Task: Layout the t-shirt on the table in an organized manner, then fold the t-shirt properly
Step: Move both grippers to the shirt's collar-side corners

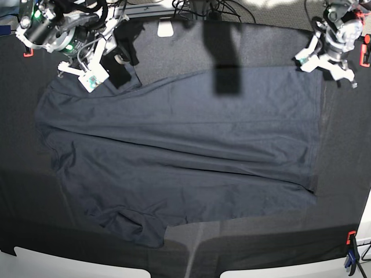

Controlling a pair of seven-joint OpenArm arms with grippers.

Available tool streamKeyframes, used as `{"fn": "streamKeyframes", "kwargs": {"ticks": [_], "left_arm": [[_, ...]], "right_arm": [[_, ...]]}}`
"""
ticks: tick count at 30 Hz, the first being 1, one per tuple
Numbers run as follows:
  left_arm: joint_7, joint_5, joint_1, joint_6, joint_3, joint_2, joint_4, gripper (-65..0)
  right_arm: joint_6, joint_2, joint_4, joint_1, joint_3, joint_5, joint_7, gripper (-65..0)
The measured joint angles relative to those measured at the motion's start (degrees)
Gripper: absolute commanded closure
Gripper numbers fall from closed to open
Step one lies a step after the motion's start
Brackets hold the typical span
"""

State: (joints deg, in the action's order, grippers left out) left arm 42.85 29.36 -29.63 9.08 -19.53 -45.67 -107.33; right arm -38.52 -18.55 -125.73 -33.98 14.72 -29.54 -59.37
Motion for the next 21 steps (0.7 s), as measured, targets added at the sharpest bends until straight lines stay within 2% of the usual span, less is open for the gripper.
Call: {"fn": "streamKeyframes", "kwargs": {"ticks": [3, 7, 9, 16, 19, 21], "left_arm": [[-5.2, 0.5, -3.5, 3.6, -0.1, -3.5, -4.5, -26.0], [-13.3, 4.2, -6.6, 4.5, -0.1, -7.9, -4.9, -26.0], [-13.6, 4.8, -6.2, 4.5, -0.1, -8.8, -4.5, -26.0], [-14.9, 5.9, -6.3, 4.5, -0.1, -9.3, -4.1, -26.0], [-18.0, 6.1, -6.2, 4.5, 0.0, -9.2, -4.1, -26.0], [-18.1, 6.1, -6.3, 4.5, -0.1, -9.2, -4.1, -26.0]], "right_arm": [[0.0, -0.1, 0.0, 0.0, 0.0, 0.0, 0.0, -17.4], [0.0, -0.2, 0.0, 0.0, 0.0, 0.0, 0.0, -17.4], [0.0, 0.0, 0.0, 0.0, 0.0, 0.0, 0.0, -17.4], [0.0, 0.0, 0.0, 0.0, 0.0, -0.3, 0.0, -17.4], [0.0, 0.0, 0.0, 0.0, 0.0, -0.3, 0.0, -17.4], [0.0, 0.0, 0.0, 0.0, 0.0, -0.3, 0.0, -17.4]]}}
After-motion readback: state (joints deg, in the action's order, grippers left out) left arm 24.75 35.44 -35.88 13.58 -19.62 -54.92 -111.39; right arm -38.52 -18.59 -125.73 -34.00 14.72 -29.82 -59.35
